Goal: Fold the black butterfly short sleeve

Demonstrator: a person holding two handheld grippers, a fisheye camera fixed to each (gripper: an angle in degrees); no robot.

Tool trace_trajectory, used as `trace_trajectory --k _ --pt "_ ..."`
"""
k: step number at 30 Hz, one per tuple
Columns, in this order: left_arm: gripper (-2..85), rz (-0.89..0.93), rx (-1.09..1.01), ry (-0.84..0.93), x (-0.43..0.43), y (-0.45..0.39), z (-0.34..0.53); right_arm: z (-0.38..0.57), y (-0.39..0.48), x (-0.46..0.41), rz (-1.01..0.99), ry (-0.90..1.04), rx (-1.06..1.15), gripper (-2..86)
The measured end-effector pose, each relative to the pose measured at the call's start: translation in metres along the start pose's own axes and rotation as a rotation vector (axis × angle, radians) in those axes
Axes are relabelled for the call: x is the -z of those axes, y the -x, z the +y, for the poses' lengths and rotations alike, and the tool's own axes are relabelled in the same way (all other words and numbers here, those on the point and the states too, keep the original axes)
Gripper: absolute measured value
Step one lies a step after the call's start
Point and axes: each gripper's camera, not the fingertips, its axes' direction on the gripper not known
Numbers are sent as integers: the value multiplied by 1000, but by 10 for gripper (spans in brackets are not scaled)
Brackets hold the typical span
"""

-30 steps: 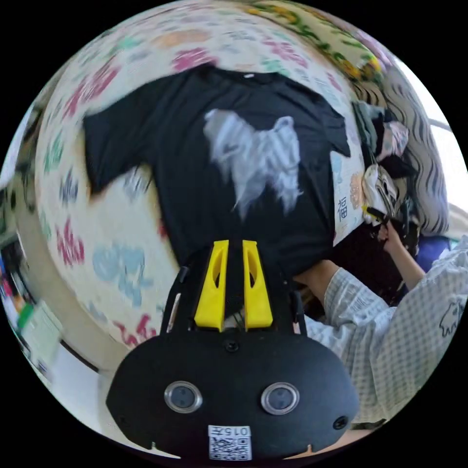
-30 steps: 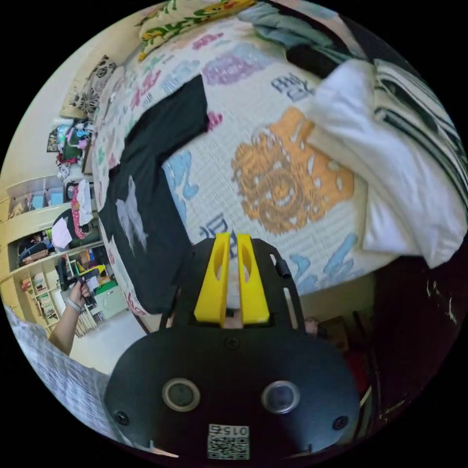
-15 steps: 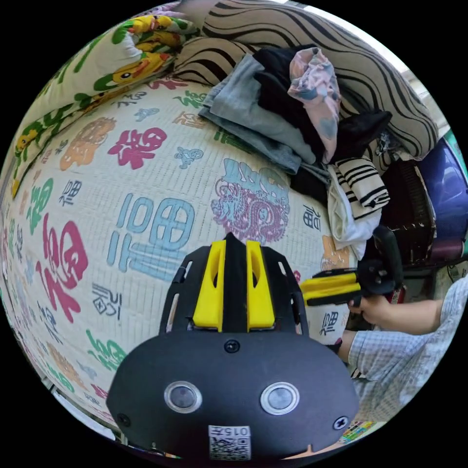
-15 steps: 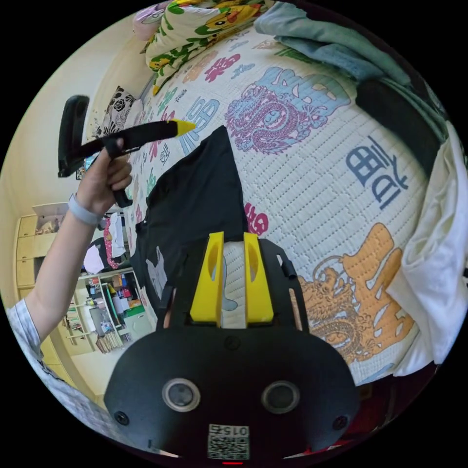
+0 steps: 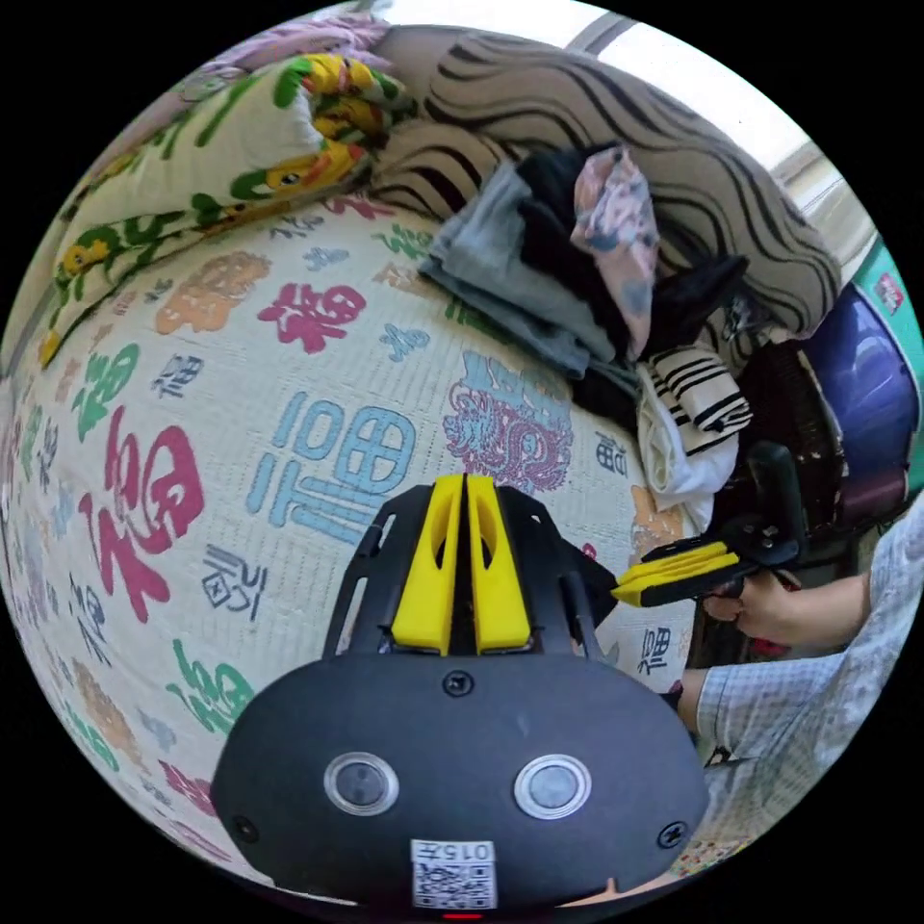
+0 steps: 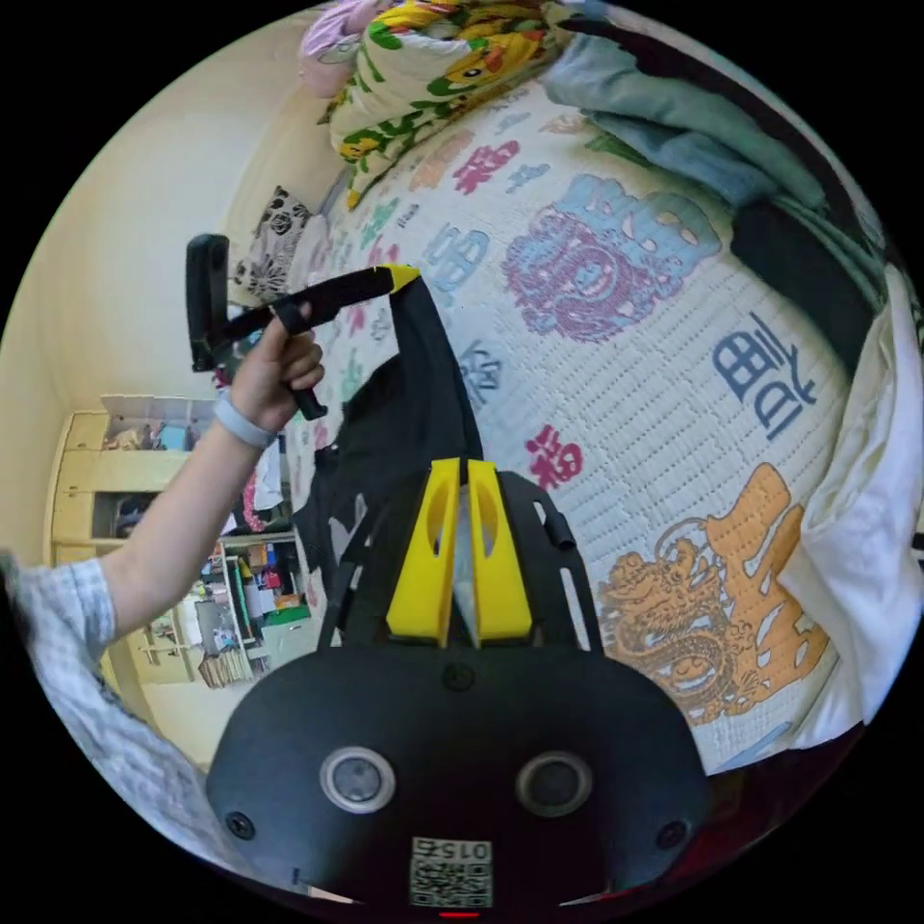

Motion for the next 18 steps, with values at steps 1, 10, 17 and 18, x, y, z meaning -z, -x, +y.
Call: trace_trajectory --k 1,10,17,18 --pt "-5 1 18 -66 22 3 16 3 7 3 -16 -5 22 7" --pt "-6 -217 233 -142 122 15 217 46 122 -63 -27 200 417 6" --pt "-2 -223 493 -100 112 28 327 95 156 -179 22 455 549 17" --pt "-1 -216 508 -94 109 29 332 103 156 -195 59 485 569 22"
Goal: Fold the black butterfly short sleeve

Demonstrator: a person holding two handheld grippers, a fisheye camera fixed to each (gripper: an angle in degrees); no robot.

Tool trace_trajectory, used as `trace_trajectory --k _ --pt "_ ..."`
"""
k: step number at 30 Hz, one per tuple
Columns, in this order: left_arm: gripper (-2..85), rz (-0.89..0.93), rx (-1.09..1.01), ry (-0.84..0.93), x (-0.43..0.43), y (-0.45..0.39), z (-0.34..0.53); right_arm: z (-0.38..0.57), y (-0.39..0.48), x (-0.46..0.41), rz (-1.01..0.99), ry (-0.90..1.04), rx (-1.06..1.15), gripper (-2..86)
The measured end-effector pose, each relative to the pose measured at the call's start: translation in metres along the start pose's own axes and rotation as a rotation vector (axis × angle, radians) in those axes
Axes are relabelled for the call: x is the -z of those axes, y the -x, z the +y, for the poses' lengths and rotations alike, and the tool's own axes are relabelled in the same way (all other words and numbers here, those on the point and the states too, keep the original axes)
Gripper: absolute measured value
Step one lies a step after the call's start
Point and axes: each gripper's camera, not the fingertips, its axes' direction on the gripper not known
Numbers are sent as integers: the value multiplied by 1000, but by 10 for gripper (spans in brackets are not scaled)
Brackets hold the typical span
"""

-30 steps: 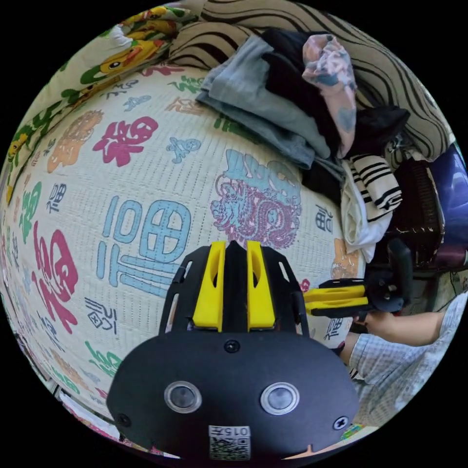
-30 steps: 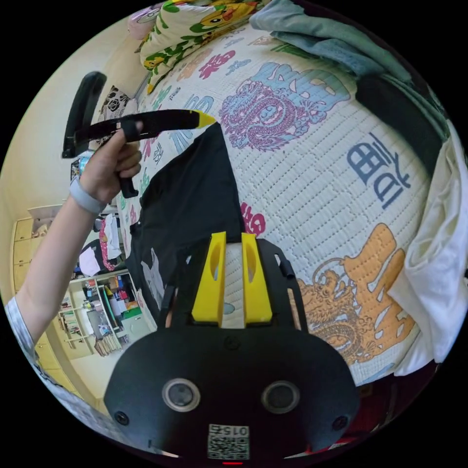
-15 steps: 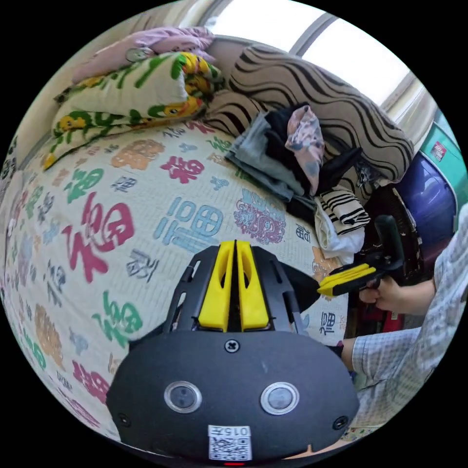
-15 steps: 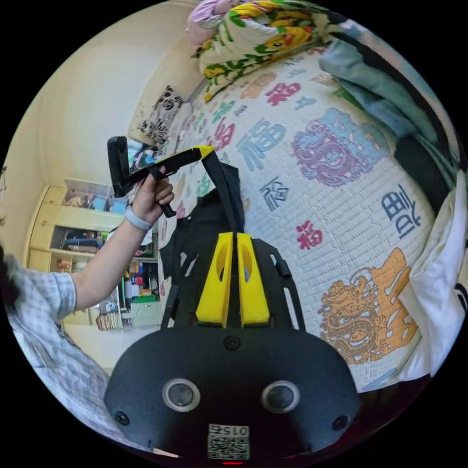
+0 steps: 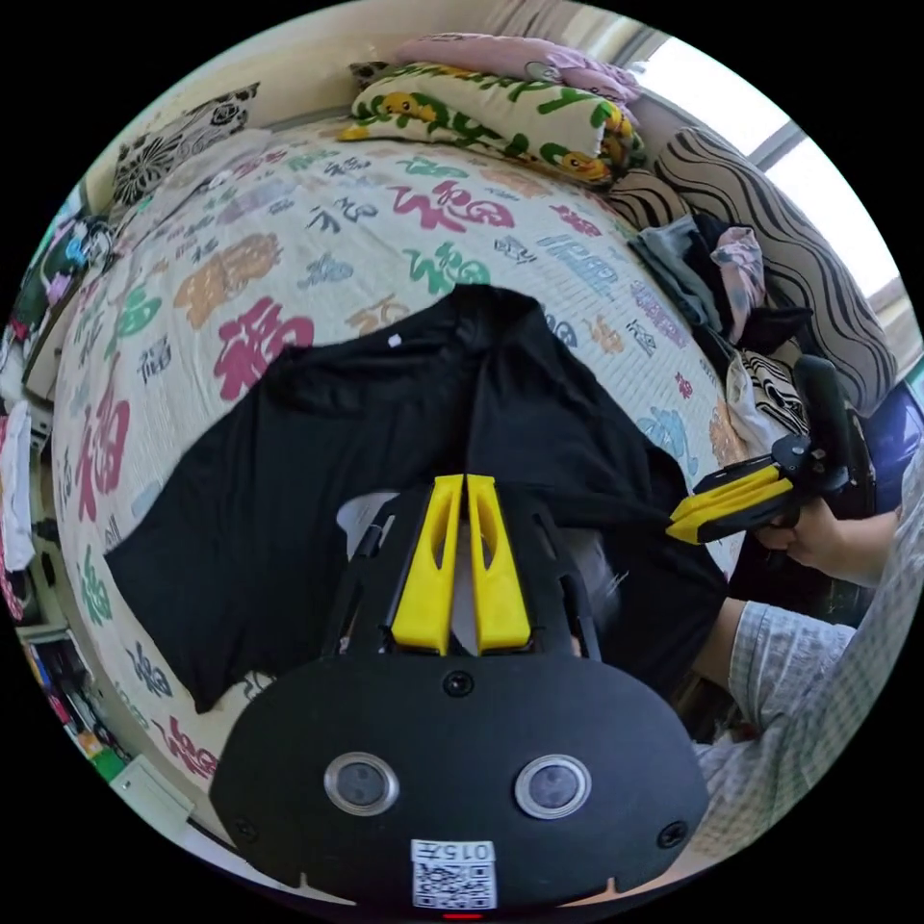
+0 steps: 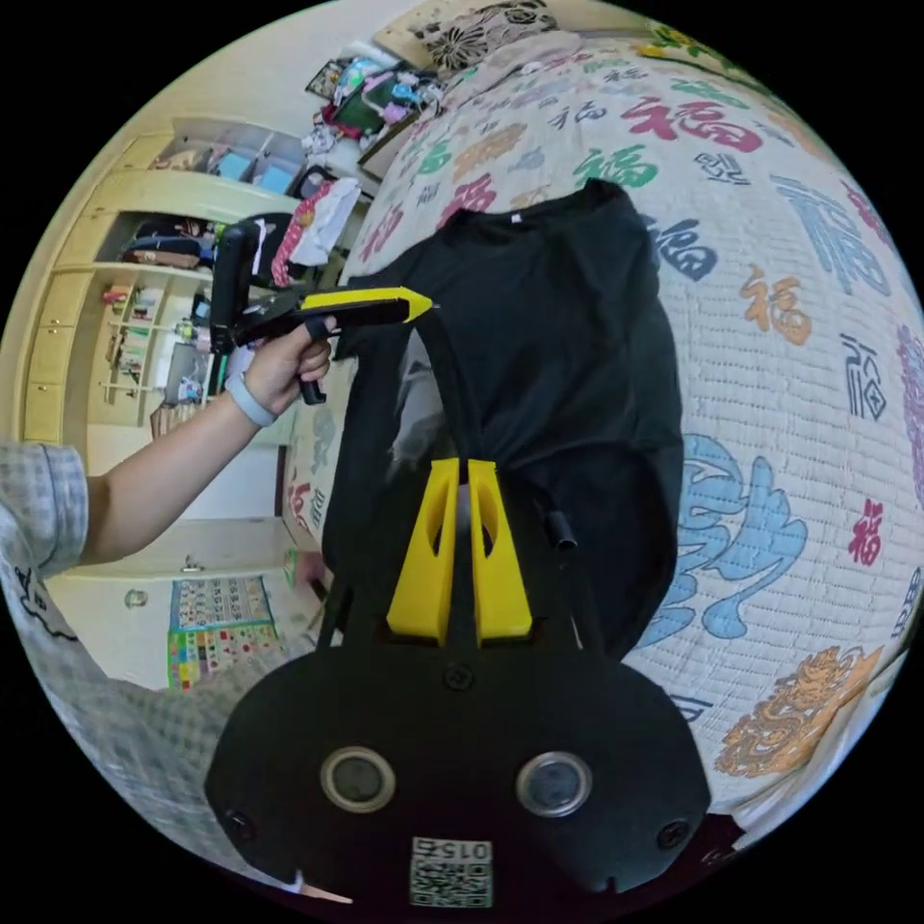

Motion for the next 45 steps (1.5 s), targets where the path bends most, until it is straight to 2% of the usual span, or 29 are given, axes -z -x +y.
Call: trace_trajectory --k 5,7,11,13,19,24,28,30,33,35,37,40,42,45 --pt "35 9 72 130 -14 14 28 -3 -6 -58 103 226 11 47" --pt "45 -7 117 178 -9 20 30 -2 -9 -58 160 206 22 48" --pt "50 95 94 6 31 9 21 -19 -21 -52 162 68 -18 27" --pt "51 138 75 -5 33 3 12 -34 -25 -61 158 35 -22 14" --pt "49 181 23 61 17 -8 -3 -82 -33 -115 214 83 -2 -4" --pt "29 117 14 142 17 -6 5 -89 -59 -167 250 205 -16 -7" --pt "39 136 21 159 35 -2 11 -98 -80 -176 195 202 -54 -6" --pt "51 184 35 157 50 1 4 -109 -101 -157 193 114 -175 1" --pt "66 228 12 14 86 4 -24 -115 -139 -121 125 -90 -309 45" --pt "79 234 -5 -59 105 6 -60 -122 -159 -110 178 -142 -340 63" --pt "80 237 -23 -65 108 5 -87 -132 -173 -112 246 -137 -336 68" --pt "65 224 -37 13 94 2 -118 -154 -187 -134 220 -92 -302 68" --pt "39 240 -57 37 91 1 -128 -170 -196 -162 274 -13 -276 47" --pt "5 195 -97 39 99 0 -138 -177 -207 -182 360 -2 -255 4"
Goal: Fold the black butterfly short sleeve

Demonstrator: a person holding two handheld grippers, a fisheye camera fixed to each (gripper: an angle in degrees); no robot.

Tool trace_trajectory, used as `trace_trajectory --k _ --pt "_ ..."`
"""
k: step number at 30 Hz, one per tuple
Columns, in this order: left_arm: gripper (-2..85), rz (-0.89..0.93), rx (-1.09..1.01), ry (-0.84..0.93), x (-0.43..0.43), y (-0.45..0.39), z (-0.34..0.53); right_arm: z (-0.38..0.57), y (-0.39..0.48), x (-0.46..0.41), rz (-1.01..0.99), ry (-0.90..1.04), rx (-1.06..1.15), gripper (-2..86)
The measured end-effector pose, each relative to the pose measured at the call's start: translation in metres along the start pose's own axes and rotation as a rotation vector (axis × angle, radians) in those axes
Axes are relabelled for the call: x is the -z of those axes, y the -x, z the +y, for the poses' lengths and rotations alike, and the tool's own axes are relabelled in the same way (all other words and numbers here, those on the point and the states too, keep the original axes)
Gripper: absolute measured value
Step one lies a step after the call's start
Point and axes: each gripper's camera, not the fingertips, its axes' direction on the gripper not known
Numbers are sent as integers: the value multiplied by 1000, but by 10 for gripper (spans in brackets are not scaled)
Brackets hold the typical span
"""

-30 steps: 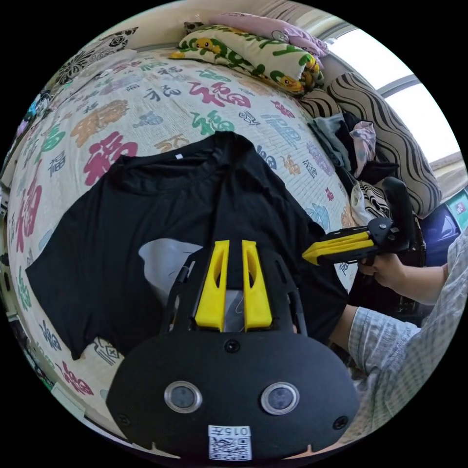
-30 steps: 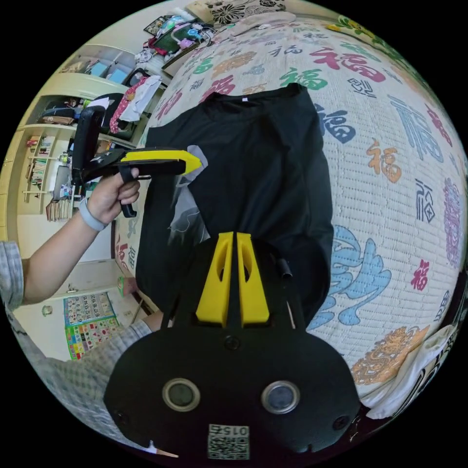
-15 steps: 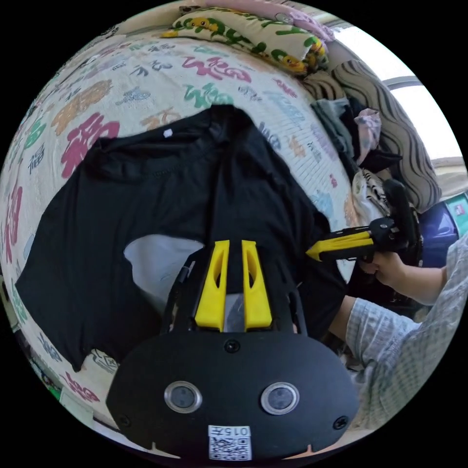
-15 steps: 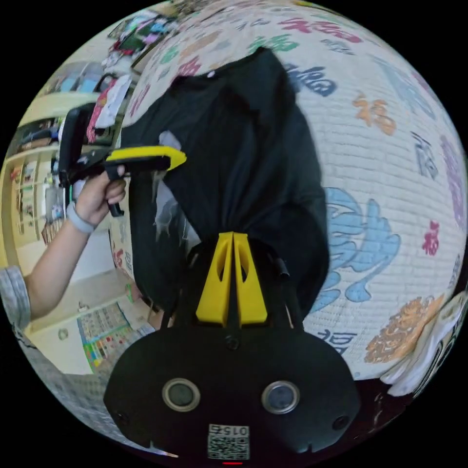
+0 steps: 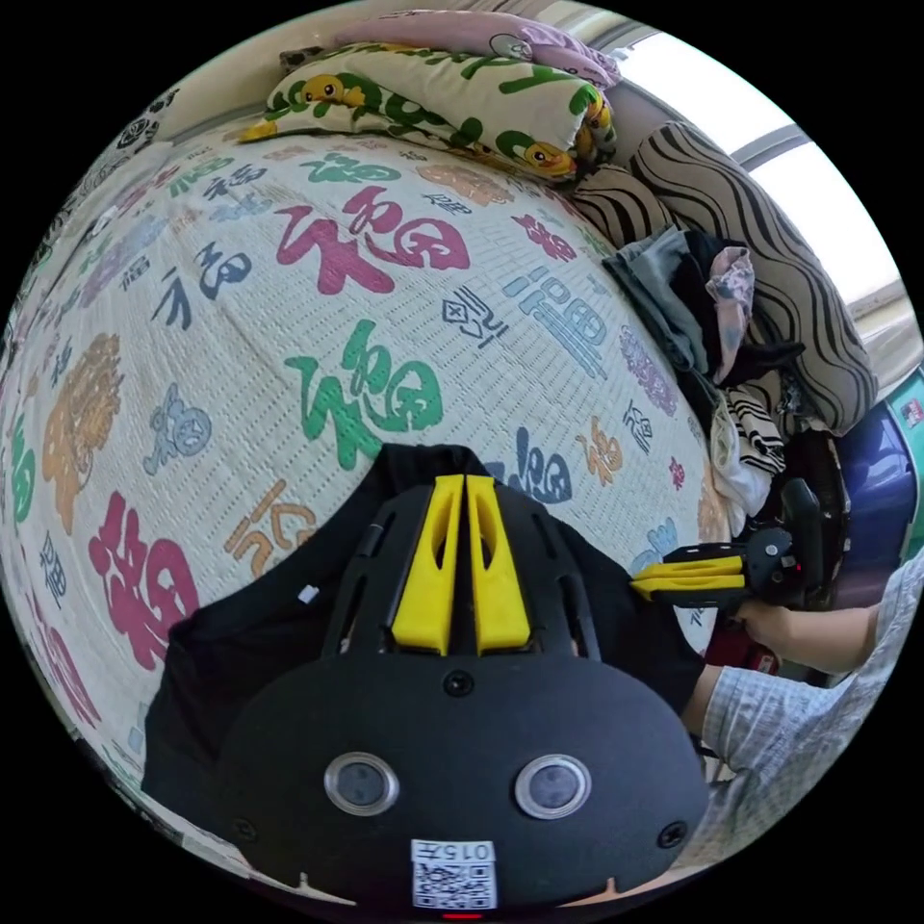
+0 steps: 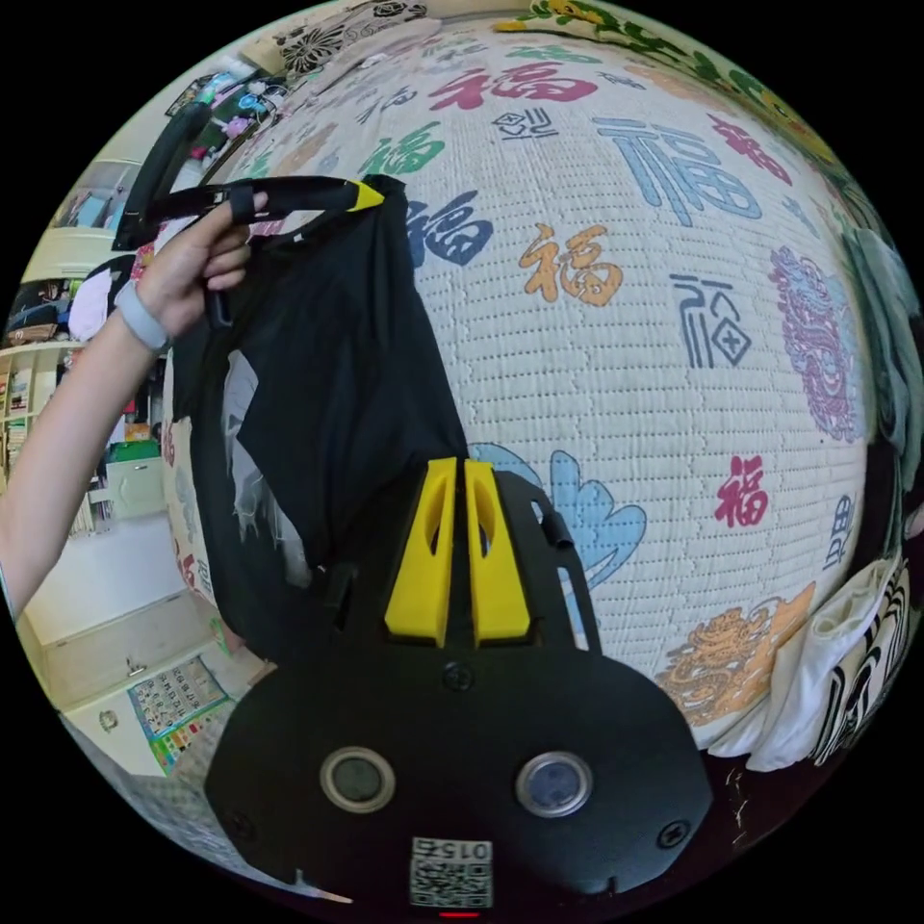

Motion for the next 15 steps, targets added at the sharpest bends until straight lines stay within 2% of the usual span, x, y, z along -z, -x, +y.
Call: trace_trajectory --k 6,9,12,15 --pt "6 -92 -55 -3 22 -5 5 -14 -16 -31 -31 -2 8 -7" --pt "36 -80 10 -51 46 -1 21 -25 -18 -43 -37 21 37 -6" --pt "60 -45 114 -219 99 6 61 -30 -23 -42 -11 34 36 -3" --pt "69 -22 314 -400 166 21 135 -36 -13 -30 49 18 106 13"
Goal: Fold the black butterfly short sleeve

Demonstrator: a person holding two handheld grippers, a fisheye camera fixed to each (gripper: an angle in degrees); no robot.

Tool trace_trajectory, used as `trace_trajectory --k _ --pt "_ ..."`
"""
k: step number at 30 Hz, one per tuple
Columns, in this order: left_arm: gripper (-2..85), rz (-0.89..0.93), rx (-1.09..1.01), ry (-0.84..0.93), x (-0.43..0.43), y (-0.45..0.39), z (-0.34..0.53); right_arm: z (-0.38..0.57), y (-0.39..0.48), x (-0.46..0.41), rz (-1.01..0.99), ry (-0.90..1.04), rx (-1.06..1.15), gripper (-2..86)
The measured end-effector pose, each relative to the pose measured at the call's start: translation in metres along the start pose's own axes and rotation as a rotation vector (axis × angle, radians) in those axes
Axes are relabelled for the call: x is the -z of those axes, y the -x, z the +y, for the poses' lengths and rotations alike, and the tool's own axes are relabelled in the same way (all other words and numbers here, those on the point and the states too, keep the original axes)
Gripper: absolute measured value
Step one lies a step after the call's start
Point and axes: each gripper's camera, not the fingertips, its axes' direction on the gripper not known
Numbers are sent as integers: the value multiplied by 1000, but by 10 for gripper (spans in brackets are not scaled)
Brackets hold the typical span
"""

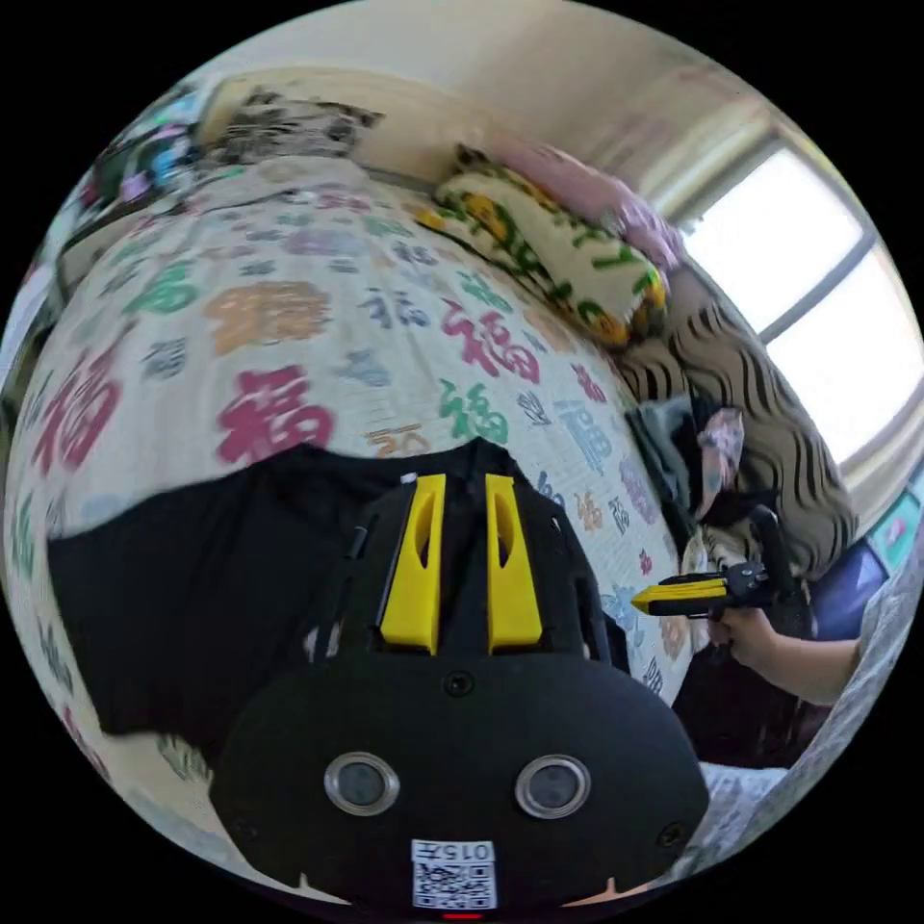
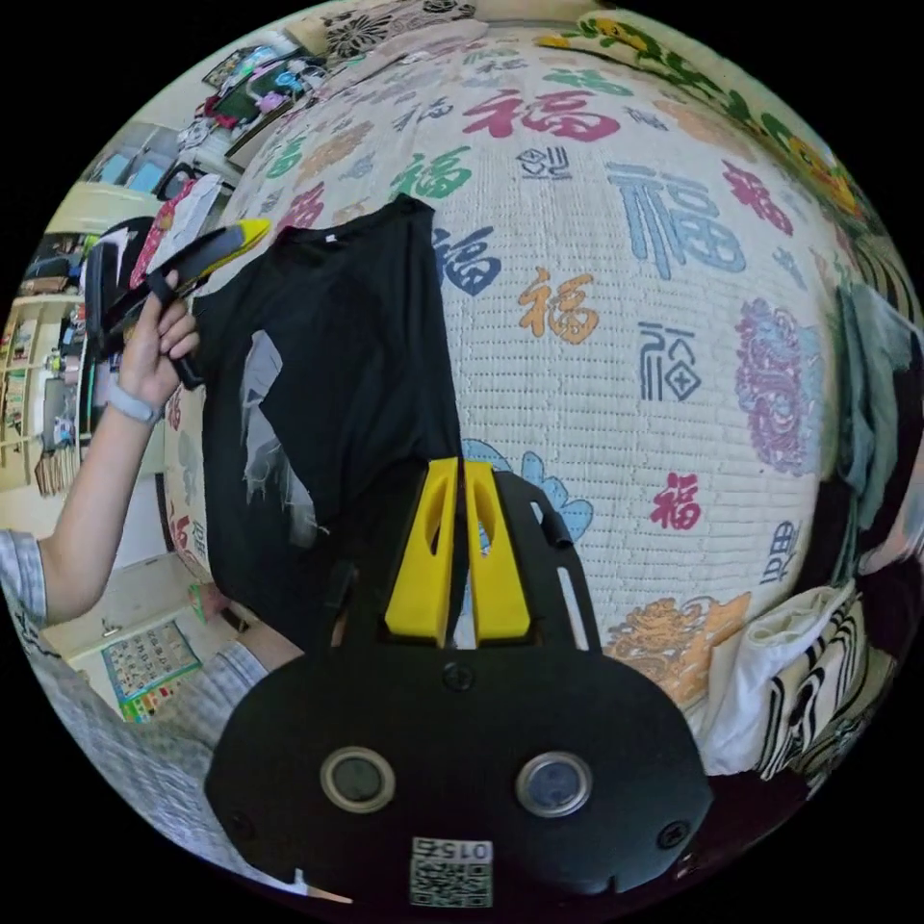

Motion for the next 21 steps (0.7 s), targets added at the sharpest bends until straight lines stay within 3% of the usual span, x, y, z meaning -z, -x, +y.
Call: trace_trajectory --k 5,8,15,21 --pt "75 -210 506 -217 156 99 120 -52 62 6 -63 -13 166 42" --pt "86 -285 735 -250 211 148 182 -104 130 -11 -120 -23 317 39" --pt "99 -266 785 -211 252 202 214 -238 319 -109 -96 100 618 46" --pt "97 -168 781 -181 248 222 211 -300 419 -184 26 208 709 75"
